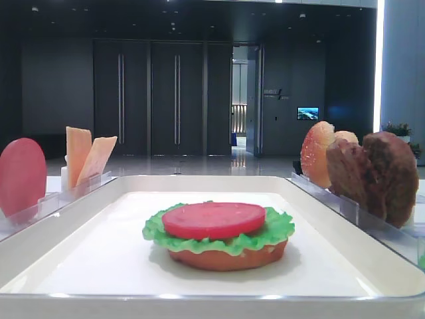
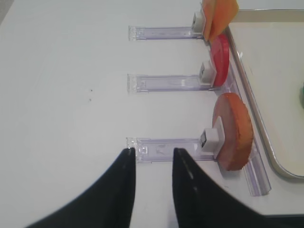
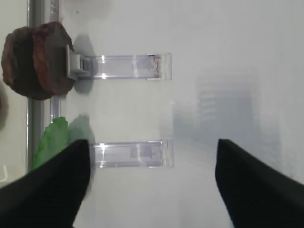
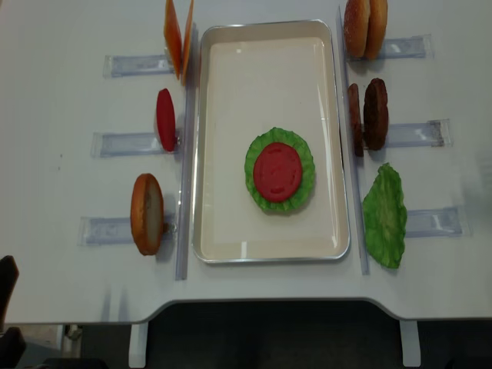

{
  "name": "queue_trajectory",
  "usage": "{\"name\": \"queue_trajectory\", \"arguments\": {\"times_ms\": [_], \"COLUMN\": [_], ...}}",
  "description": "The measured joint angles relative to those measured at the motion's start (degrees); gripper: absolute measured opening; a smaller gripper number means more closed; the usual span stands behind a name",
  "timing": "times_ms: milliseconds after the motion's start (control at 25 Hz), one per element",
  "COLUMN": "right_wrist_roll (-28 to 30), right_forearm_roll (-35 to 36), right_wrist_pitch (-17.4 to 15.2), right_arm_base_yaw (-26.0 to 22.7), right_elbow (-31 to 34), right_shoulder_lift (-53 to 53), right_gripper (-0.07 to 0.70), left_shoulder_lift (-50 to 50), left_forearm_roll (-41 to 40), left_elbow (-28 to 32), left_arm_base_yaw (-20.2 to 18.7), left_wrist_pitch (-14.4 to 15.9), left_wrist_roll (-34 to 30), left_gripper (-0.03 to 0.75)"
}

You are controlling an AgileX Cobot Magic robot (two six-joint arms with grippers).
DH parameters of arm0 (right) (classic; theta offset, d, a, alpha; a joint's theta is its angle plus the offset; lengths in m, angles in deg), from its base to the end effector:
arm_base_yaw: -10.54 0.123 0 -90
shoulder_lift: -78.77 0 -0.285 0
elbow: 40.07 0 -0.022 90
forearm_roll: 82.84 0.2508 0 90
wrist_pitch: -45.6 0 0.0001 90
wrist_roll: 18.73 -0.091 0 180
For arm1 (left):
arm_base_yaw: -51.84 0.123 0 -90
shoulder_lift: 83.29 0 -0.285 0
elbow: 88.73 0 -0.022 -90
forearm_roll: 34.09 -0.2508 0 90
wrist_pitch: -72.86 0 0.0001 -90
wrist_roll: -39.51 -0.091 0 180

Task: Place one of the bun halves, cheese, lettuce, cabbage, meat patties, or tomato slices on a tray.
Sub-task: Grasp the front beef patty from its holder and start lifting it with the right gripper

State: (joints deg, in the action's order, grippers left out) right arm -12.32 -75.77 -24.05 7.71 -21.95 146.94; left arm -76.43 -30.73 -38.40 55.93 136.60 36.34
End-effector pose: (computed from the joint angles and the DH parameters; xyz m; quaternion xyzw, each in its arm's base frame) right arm 0.1801 0.0016 0.3433 -0.0216 0.9760 0.0441 0.2123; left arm -0.0058 -0.0052 0.2647 -0.0053 0.8697 0.0020 0.4936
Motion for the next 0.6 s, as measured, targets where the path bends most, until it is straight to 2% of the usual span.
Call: {"name": "queue_trajectory", "arguments": {"times_ms": [360, 600], "right_wrist_roll": [0.05, 1.41], "right_forearm_roll": [0.0, -0.1], "right_wrist_pitch": [-0.37, -0.33], "right_arm_base_yaw": [0.0, 0.0], "right_elbow": [-10.91, -15.18], "right_shoulder_lift": [9.7, 14.64], "right_gripper": [0.521, 0.521], "left_shoulder_lift": [0.0, 0.0], "left_forearm_roll": [0.0, 0.0], "left_elbow": [0.0, 0.0], "left_arm_base_yaw": [0.0, 0.0], "left_wrist_pitch": [0.0, 0.0], "left_wrist_roll": [0.0, 0.0], "left_gripper": [0.209, 0.209]}}
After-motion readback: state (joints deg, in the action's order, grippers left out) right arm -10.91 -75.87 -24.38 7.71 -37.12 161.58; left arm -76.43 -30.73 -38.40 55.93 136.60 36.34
